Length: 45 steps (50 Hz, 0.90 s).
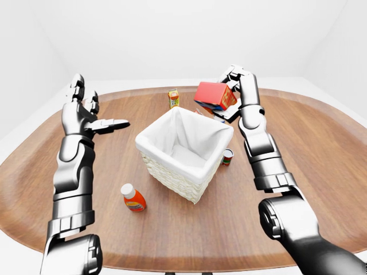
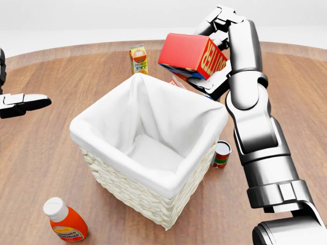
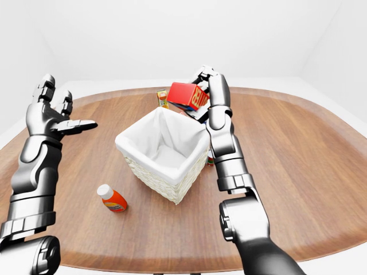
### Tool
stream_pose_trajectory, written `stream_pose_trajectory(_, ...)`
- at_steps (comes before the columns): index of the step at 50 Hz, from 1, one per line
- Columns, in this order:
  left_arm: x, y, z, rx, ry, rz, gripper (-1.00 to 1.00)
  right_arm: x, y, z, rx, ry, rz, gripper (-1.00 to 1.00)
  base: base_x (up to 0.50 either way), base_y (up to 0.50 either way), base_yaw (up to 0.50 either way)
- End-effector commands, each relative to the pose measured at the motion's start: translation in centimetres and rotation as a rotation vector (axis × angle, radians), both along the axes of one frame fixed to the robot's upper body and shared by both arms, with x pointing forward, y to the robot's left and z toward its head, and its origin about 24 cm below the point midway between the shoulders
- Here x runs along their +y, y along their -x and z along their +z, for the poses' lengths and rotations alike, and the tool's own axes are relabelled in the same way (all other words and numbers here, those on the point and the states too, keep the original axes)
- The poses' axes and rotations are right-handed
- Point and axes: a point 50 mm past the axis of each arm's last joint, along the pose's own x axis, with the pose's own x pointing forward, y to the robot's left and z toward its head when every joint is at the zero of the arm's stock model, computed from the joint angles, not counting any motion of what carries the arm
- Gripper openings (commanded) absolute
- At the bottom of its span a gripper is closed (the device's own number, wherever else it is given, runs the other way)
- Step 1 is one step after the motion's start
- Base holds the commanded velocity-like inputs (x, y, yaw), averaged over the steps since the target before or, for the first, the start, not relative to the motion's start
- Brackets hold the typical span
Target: Pick up the butter and put it in the basket.
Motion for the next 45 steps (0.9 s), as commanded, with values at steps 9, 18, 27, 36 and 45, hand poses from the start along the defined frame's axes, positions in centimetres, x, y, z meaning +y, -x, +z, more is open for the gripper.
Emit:
stream_pose_trajectory(9,1.1,1.5,0.3,-0.04,0.012,0.055,1.0,3.4,-0.3,0.6,-0.001,-0.079,0.092,-1.0,0.0,0.0,0.0)
stream_pose_trajectory(18,1.6,2.2,0.1,-0.047,0.018,0.078,1.0,4.3,-1.1,-1.2,0.091,-0.113,0.082,-1.0,0.0,0.0,0.0)
stream_pose_trajectory(27,2.2,2.6,-0.3,-0.034,0.023,0.101,1.0,5.3,-1.4,-2.1,0.147,-0.136,0.1,-1.0,0.0,0.0,0.0)
stream_pose_trajectory(36,2.6,3.1,-0.5,-0.034,0.026,0.123,1.0,6.5,-1.3,-2.9,0.178,-0.132,0.126,-1.0,0.0,0.0,0.0)
stream_pose_trajectory(45,2.9,3.3,-0.7,-0.032,0.03,0.132,1.0,7.7,-1.1,-4.0,0.216,-0.117,0.146,-1.0,0.0,0.0,0.0)
